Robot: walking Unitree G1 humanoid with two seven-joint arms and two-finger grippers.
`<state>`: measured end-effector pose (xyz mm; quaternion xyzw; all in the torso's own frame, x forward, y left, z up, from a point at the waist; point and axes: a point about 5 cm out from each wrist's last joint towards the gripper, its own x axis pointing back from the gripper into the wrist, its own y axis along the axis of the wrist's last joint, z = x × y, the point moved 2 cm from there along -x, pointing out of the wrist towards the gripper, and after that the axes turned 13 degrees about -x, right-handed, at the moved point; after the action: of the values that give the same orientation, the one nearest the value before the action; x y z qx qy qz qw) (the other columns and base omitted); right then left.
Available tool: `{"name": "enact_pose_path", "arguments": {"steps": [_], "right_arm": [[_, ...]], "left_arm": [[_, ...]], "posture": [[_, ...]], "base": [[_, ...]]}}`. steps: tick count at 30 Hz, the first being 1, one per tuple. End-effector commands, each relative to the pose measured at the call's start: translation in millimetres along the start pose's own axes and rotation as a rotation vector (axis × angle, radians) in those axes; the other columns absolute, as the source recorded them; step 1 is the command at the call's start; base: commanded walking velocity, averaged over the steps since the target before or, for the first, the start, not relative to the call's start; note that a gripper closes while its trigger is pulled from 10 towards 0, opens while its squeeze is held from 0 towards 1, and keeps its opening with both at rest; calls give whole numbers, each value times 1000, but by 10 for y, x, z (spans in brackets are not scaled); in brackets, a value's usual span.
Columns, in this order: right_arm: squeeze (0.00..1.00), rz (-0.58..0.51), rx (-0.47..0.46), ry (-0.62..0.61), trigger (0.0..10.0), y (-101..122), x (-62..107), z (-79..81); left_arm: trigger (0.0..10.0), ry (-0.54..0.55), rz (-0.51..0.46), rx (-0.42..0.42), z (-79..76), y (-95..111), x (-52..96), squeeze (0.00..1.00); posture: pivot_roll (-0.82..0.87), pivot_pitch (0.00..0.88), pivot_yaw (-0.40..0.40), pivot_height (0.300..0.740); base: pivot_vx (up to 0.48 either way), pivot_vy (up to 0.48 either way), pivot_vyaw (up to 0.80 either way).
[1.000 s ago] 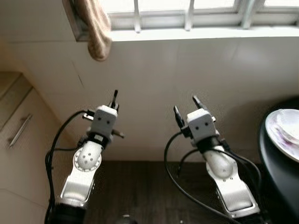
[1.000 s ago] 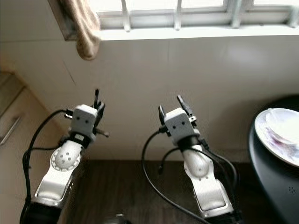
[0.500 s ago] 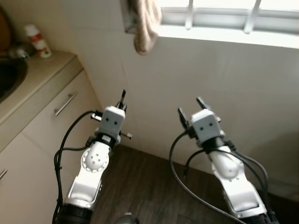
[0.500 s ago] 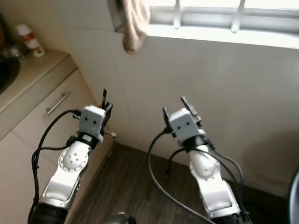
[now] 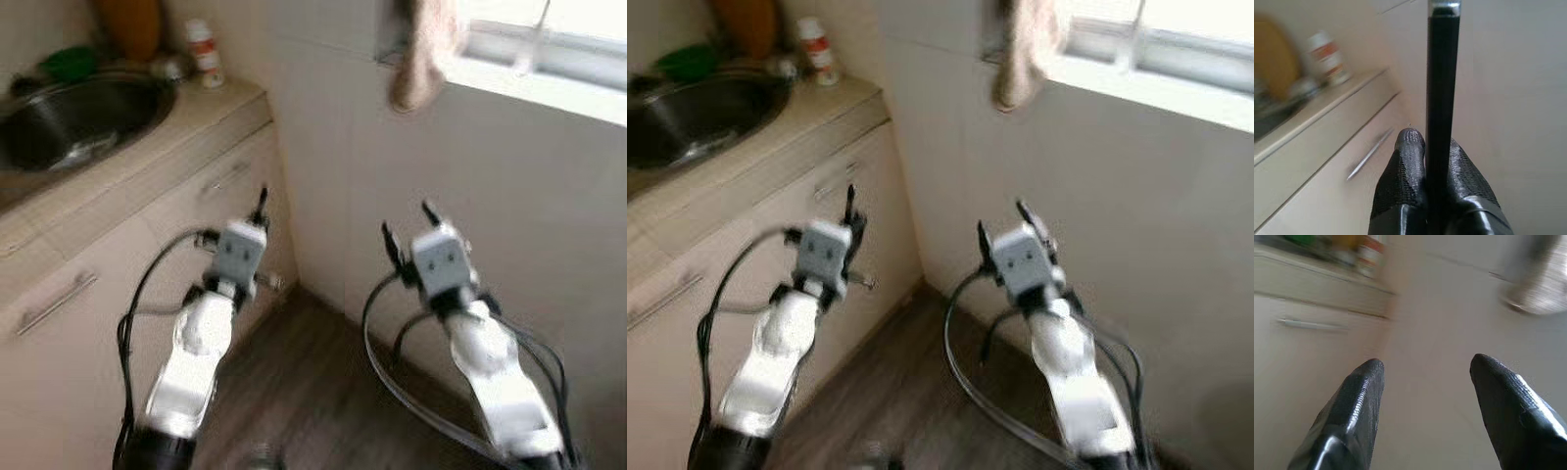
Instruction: Kitchen organization
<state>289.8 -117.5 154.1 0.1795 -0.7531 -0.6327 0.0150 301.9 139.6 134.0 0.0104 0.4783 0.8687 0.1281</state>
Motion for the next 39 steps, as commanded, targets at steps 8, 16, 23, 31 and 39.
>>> {"name": "enact_pose_path", "arguments": {"steps": [8, 16, 23, 31, 39], "right_arm": [[0, 6, -7, 6, 10000, -11, -2, 9], [0, 11, -7, 5, 10000, -30, -6, 14], [0, 15, -20, -9, 10000, -44, -11, -5], [0, 17, -14, -7, 10000, -48, -8, -7], [0, 17, -3, 0, 10000, -47, -14, 1]], "left_arm": [[10000, 2, 2, -20, 2, 4, -25, 0], [10000, 6, 4, -27, 0, -4, -27, 0], [10000, 7, 4, -30, -7, -7, -32, 0], [10000, 7, 2, -33, -13, -8, -39, 0], [10000, 14, 3, -41, -12, -7, -48, 0]], "posture": [[-99, 58, 36, 740], [-97, 47, 35, 740], [-99, 42, 34, 740], [-102, 37, 33, 740], [-99, 44, 30, 740]], "base": [[0, 0, 800], [0, 0, 800], [0, 0, 203], [0, 0, 0], [0, 0, 0]]}}
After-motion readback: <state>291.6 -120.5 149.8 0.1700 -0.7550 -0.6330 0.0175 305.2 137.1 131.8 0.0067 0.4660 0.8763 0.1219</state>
